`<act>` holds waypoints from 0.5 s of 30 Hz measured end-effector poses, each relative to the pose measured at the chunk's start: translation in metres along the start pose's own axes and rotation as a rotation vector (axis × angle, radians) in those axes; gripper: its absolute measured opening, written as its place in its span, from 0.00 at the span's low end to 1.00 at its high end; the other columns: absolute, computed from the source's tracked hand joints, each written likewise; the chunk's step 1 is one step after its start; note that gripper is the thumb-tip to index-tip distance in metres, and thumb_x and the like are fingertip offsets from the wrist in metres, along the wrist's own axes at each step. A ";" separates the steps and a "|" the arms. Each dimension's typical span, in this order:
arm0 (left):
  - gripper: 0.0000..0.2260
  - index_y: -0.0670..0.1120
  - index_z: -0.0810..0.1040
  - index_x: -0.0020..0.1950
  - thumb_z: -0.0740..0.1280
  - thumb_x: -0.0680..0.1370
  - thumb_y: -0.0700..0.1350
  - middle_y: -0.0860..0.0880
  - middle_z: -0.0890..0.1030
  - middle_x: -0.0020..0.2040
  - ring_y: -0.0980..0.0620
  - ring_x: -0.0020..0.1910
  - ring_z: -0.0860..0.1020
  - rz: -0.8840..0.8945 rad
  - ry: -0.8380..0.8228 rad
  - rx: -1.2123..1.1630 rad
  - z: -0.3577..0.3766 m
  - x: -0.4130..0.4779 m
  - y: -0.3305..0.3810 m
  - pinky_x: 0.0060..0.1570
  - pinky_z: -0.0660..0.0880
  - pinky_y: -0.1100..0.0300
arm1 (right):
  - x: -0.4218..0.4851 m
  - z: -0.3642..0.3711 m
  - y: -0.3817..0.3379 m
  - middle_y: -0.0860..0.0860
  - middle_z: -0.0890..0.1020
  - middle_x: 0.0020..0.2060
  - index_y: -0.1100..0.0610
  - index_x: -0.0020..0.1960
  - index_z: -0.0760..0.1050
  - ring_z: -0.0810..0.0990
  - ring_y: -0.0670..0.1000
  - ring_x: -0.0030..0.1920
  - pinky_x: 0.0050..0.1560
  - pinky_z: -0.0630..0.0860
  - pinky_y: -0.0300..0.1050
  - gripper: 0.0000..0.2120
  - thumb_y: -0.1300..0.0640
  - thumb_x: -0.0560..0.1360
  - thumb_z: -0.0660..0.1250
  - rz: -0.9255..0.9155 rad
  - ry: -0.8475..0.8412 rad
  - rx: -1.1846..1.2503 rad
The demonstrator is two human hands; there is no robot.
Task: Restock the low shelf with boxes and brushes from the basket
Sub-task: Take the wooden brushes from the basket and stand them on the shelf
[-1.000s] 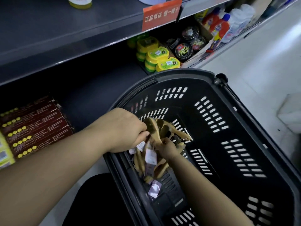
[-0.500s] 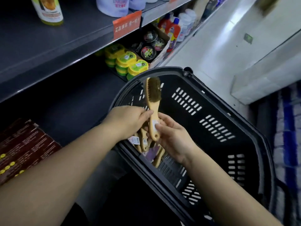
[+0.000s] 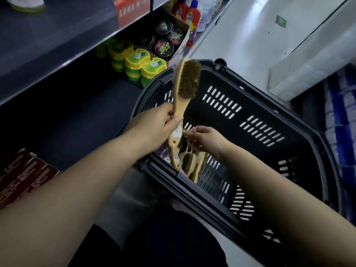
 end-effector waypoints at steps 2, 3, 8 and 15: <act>0.05 0.56 0.69 0.48 0.58 0.79 0.56 0.56 0.82 0.44 0.51 0.43 0.79 -0.004 -0.016 0.075 0.001 -0.002 0.001 0.44 0.76 0.50 | 0.027 0.011 0.021 0.51 0.79 0.42 0.55 0.45 0.76 0.76 0.47 0.39 0.43 0.73 0.41 0.07 0.62 0.78 0.60 0.032 -0.082 -0.289; 0.06 0.55 0.68 0.47 0.58 0.79 0.56 0.55 0.81 0.43 0.50 0.43 0.79 -0.003 -0.021 0.155 0.002 -0.002 0.000 0.41 0.75 0.51 | 0.042 0.018 0.030 0.50 0.77 0.42 0.55 0.46 0.76 0.74 0.49 0.42 0.44 0.71 0.41 0.06 0.61 0.78 0.60 0.019 -0.137 -0.481; 0.07 0.52 0.65 0.47 0.56 0.79 0.54 0.53 0.67 0.31 0.54 0.29 0.65 0.020 -0.116 0.647 0.016 0.004 -0.003 0.27 0.58 0.57 | 0.092 0.051 0.075 0.57 0.78 0.55 0.58 0.52 0.75 0.77 0.55 0.51 0.50 0.73 0.43 0.11 0.51 0.78 0.60 0.121 -0.218 -0.861; 0.03 0.46 0.67 0.49 0.60 0.78 0.40 0.50 0.74 0.37 0.53 0.33 0.71 -0.190 -0.262 0.668 0.023 0.034 -0.017 0.28 0.66 0.57 | 0.073 0.031 0.081 0.53 0.81 0.32 0.60 0.47 0.75 0.80 0.51 0.33 0.37 0.81 0.46 0.12 0.51 0.80 0.60 0.315 -0.163 0.062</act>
Point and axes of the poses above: each hand's wrist, its own x-axis towards the middle knuckle, its own z-axis out of the palm, y = z × x, the point moved 3 cm from there along x, towards the middle knuckle
